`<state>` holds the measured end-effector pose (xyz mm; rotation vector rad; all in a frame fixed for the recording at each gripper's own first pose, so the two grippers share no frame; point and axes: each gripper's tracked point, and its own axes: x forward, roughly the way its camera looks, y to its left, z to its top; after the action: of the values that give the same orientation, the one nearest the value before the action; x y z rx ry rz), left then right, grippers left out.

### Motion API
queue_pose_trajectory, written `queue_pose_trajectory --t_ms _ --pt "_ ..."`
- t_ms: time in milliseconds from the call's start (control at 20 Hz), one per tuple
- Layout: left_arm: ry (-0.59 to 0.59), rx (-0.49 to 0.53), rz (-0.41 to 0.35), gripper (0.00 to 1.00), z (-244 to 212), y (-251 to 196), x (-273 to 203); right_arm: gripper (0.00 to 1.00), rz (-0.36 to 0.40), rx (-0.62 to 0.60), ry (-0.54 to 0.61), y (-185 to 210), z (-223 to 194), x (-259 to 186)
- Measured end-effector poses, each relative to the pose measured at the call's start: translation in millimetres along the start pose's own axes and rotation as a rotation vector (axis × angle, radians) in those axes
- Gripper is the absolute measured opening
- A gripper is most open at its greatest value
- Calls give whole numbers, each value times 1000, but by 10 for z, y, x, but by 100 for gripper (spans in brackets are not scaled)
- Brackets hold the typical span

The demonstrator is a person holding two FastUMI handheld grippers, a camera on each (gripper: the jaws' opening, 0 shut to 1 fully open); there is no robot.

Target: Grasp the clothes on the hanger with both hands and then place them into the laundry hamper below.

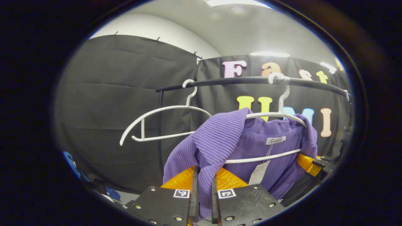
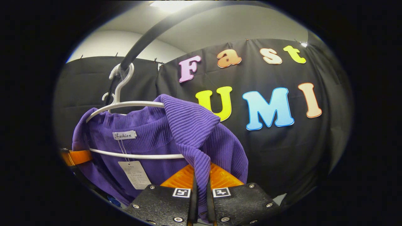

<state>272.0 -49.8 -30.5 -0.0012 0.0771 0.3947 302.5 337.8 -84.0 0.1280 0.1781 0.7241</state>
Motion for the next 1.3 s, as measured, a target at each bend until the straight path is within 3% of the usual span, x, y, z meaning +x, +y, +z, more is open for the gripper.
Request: queue_pose_trajectory --t_ms 50,150,200,350,450,500,650,800,850,900,1000,1300 --pt "-9 -15 -3 8 -17 55 10 10 7 -5 2 0 12 -23" --pt "3 -76 -82 2 0 -31 3 4 14 11 15 -15 -24 -4" --pt "10 -101 -122 7 17 -41 -33 2 4 30 22 -31 -13 -36" --pt "-3 -117 -203 1 107 -21 -112 1 -52 25 26 -56 35 -178" --pt "-27 -126 -259 2 237 -64 -195 0 -100 -6 14 -102 85 -275" --pt "-44 -126 -278 7 301 -48 -222 0 -115 -8 10 -89 86 -326" --pt "-74 -137 -310 0 519 49 -284 0 -164 -25 -11 -101 184 -484" --pt "-95 -188 -322 2 713 201 -308 0 -206 -39 -28 -181 263 -547" --pt "-96 -203 -333 7 764 243 -301 0 -220 -41 -35 -212 300 -567" --pt "-96 -224 -340 1 810 280 -283 0 -233 -42 -44 -231 340 -589" --pt "-108 -260 -353 1 949 363 -293 0 -255 -49 -61 -260 416 -616" --pt "-109 -197 -362 2 1132 537 -182 0 -311 -60 -96 -302 523 -695"
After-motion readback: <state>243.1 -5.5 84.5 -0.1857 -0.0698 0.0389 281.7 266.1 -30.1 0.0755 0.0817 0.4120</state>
